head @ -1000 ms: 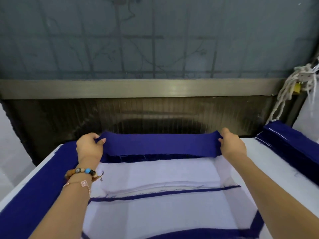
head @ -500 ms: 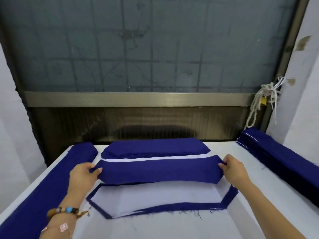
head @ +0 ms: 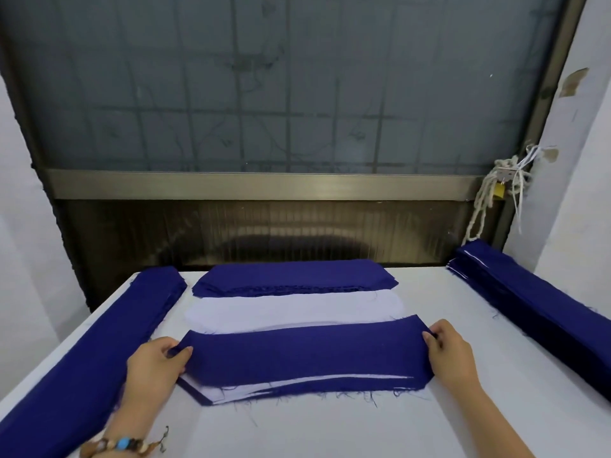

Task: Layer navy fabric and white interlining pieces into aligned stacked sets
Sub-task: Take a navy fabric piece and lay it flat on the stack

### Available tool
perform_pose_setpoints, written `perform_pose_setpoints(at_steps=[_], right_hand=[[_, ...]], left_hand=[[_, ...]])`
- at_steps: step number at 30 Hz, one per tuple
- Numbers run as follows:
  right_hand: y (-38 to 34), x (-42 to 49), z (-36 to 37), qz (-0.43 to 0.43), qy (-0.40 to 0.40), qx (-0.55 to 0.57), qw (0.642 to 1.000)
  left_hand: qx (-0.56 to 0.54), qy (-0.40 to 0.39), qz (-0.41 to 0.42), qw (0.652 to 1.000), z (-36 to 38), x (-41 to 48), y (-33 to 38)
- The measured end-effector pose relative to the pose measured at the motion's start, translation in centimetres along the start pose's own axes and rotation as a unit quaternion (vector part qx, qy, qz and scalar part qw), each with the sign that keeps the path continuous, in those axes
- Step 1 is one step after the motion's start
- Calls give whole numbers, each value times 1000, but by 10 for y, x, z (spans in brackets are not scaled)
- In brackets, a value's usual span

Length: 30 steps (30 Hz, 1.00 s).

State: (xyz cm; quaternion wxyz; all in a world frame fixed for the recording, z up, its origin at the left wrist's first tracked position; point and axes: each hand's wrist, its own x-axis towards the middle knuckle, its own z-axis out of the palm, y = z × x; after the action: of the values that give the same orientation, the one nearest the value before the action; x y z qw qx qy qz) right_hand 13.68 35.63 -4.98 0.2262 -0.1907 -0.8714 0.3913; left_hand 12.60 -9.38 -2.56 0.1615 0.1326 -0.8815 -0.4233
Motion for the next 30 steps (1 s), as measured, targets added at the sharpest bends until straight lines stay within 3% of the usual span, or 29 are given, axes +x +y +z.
perform_pose_setpoints(at_steps=[5,13,23,30], right_hand=[[2,1,0,12,7,-9,1000],[1,0,1,-18,-5,-42,999],[0,-3,-4,-22,18,2,1000],[0,-3,-6,-13,0,-31,999]], left_hand=[[-9,7,22,1000,1,-1,-3],[65,36,52,996,4,-8,-6],[-53,25,12,998,-3,-1,-9],[74,12,27,997,0,-8,-10]])
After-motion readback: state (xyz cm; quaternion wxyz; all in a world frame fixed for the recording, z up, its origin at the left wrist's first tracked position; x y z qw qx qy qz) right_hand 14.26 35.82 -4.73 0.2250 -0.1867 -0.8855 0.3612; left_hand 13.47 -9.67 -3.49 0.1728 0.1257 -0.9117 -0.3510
